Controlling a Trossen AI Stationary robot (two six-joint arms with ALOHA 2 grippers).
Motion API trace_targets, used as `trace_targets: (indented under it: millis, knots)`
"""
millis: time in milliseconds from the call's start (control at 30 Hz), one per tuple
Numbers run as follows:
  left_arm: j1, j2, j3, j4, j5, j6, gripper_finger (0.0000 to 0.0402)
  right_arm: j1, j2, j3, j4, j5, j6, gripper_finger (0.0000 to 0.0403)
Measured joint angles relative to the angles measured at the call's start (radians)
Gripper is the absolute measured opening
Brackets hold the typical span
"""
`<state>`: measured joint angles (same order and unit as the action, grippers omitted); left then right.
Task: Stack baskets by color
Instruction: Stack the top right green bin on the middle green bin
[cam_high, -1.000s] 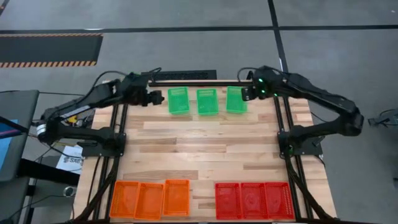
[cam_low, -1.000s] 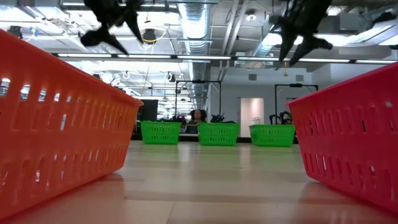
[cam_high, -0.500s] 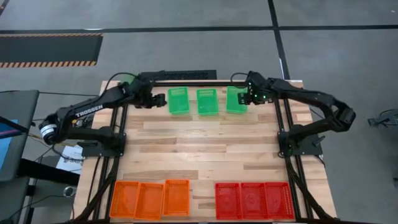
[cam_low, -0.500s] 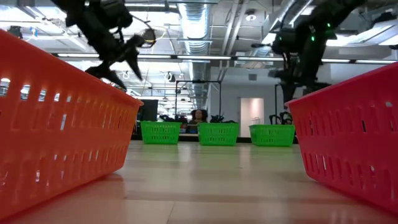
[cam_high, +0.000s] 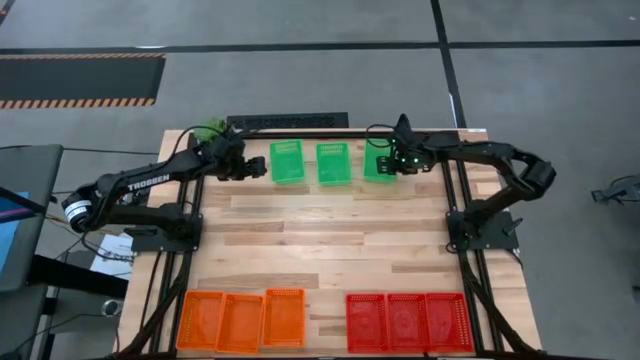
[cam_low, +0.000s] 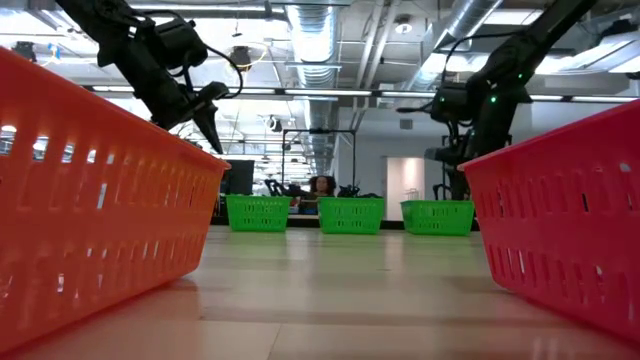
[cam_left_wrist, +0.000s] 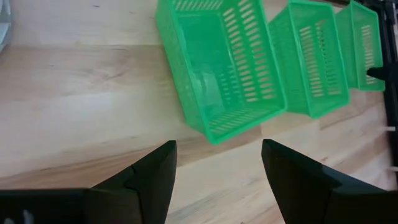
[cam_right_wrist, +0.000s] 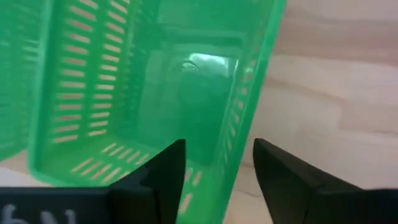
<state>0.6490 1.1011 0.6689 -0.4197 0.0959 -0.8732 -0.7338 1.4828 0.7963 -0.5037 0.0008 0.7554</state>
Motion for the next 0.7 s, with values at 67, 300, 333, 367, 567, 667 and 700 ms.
trace_targets:
  millis: [67,300,333,367,567,667,700]
  knots:
    - [-0.001,0.0,0.0,0.001,0.001,0.009,0.0224,0.0,0.014,0.0,-0.007,-0.002,0.019,0.0163]
    - [-0.001,0.0,0.0,0.001,0.002,0.016,0.0224,0.0,0.01,0.003,-0.006,-0.006,0.004,0.0015]
    - [-0.002,0.0,0.0,0.001,0.006,0.018,0.0224,0.0,-0.002,0.008,-0.015,-0.006,0.006,0.0016]
    - [-0.003,0.0,0.0,0.001,0.009,0.023,0.0224,-0.003,-0.017,0.014,-0.019,-0.006,0.007,0.0016]
    - [-0.004,-0.001,0.0,0.001,0.014,0.025,0.0224,-0.013,-0.148,0.112,-0.014,-0.002,0.046,0.0012]
    - [-0.008,-0.004,0.0,0.004,0.028,0.021,0.0224,0.023,-0.17,0.195,0.004,0.012,0.056,0.0007]
    - [-0.01,-0.003,0.0,0.005,0.033,0.02,0.0224,0.04,-0.163,0.22,0.007,0.025,0.057,0.0007]
